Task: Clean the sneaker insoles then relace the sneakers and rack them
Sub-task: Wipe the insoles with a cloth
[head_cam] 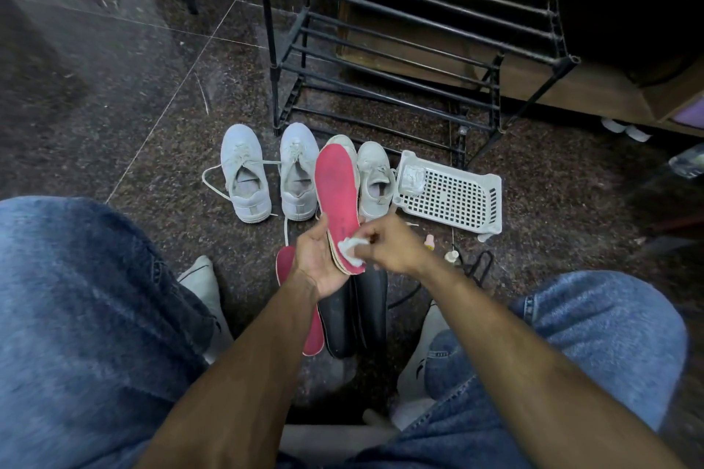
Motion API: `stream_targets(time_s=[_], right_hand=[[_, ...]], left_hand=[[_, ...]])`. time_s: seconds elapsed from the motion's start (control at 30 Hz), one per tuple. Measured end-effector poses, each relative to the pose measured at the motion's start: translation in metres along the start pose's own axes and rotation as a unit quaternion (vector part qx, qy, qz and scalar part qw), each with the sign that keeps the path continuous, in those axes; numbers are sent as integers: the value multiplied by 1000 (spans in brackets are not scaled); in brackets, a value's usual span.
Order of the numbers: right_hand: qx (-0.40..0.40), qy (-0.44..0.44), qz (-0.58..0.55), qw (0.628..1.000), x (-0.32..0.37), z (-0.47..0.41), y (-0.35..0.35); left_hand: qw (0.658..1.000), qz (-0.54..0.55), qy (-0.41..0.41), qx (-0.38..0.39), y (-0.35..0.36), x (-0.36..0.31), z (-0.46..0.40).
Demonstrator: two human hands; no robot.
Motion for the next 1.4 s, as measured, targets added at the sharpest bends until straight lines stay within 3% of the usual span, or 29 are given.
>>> stream_targets(time_s=[0.07,0.13,0.3,0.4,0.5,0.67,0.77,0.87,1.03,1.13,1.27,1.33,1.4], right_hand=[[-38,-53,188,980,0,2,16],[-102,-90,287,948,10,1,17],[-182,-36,308,933,22,-14,5],[-202,20,206,957,18,-13,13],[-112,49,43,992,6,-14,24],[15,-1,96,995,3,-4,12],[-101,-41,254,961,14,1,3],[-193,-34,285,938,26,-6,-2],[-189,3,194,963,23,-12,12],[-48,13,128,991,7,-13,20],[108,8,139,984,-10,-9,13],[92,26,55,994,-13,-8,5],[6,28,-58,998,-11,-10,-4]], left_hand=[[1000,4,-3,1,-1,1,2],[1000,8,-14,9,-1,5,4],[999,-27,-11,35,4,7,2],[998,-41,-11,40,4,2,0],[1000,-14,7,25,-1,1,1],[1000,7,23,17,1,0,-1],[999,-9,14,36,8,0,-4],[999,0,-5,47,9,6,-3],[999,-16,-3,46,3,-1,-4],[1000,-10,-3,22,-6,-1,-3],[999,-47,-15,14,-11,-2,-3],[997,-71,-18,14,-8,-7,-3],[997,-82,-11,12,-7,-10,-5]])
Point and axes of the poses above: each hand's wrist, its own z-axis away from the middle knuckle, its own y-axis out of the palm, x = y × z, the point moved 2 cm from there along -z, towards the middle knuckle, and after that the axes turned 8 degrees about y, right-handed, at the moved point
